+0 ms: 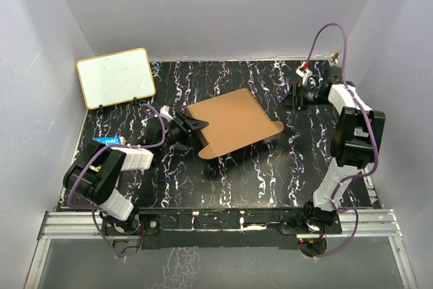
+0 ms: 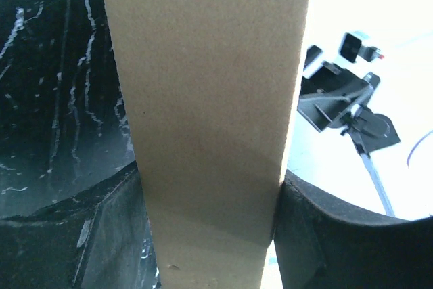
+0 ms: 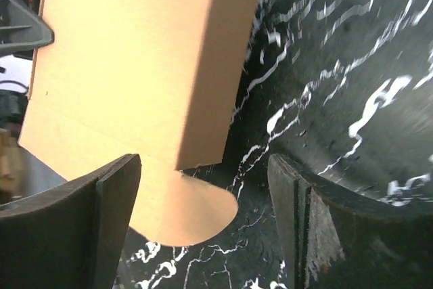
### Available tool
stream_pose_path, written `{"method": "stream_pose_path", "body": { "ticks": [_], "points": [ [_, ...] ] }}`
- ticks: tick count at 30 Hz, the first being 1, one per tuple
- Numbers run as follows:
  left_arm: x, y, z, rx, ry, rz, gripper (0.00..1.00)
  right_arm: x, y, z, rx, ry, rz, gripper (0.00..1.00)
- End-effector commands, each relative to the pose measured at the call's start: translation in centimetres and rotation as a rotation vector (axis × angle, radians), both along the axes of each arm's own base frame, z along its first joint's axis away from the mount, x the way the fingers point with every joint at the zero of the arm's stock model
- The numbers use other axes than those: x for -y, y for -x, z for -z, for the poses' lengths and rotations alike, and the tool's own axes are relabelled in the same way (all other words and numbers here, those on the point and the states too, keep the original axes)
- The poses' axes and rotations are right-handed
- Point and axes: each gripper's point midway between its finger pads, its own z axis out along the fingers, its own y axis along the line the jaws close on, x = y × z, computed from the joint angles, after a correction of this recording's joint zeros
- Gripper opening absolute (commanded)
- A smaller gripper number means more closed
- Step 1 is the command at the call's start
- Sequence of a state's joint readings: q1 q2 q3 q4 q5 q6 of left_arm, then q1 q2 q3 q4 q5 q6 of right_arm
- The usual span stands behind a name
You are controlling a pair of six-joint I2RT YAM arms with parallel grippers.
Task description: Fold the paper box
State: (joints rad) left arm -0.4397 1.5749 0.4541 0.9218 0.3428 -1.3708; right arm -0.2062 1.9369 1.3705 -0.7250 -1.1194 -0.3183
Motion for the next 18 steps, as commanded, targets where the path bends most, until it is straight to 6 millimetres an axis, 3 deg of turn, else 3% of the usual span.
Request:
{"method": "stream_pose_path", "body": {
  "ticks": [1, 3, 7, 9, 12, 15, 18],
  "points": [
    [0.1, -1.6, -5.0, 0.027, 0.051, -0.027, 0.28, 0.2, -0.7, -9.0, 0.364, 0.096, -0.074, 0.83],
    [-0.1, -2.0, -5.6, 0.0, 0.044, -0.038, 0.28, -0.5, 0.3, -11.9, 0.479, 0.123, -0.12, 0.85],
    [-0.7, -2.6, -6.1, -0.11, 0.016, -0.077, 0.27, -2.9, 2.3, -15.7, 0.691, 0.182, -0.232, 0.94],
    [-0.8, -3.0, -6.5, -0.181, 0.01, -0.093, 0.27, -4.8, 3.7, -17.3, 0.855, 0.215, -0.323, 1.0],
    [-1.0, -3.1, -6.6, -0.292, 0.016, -0.094, 0.26, -7.0, 6.0, -19.4, 1.153, 0.255, -0.434, 1.0],
    [-0.7, -3.2, -7.1, -0.365, 0.065, -0.083, 0.23, -9.3, 8.0, -19.1, 1.269, 0.259, -0.575, 1.0],
    [-0.1, -3.5, -7.7, -0.407, 0.087, -0.064, 0.22, -11.0, 7.7, -18.7, 1.314, 0.304, -0.614, 1.0]
  ]
}}
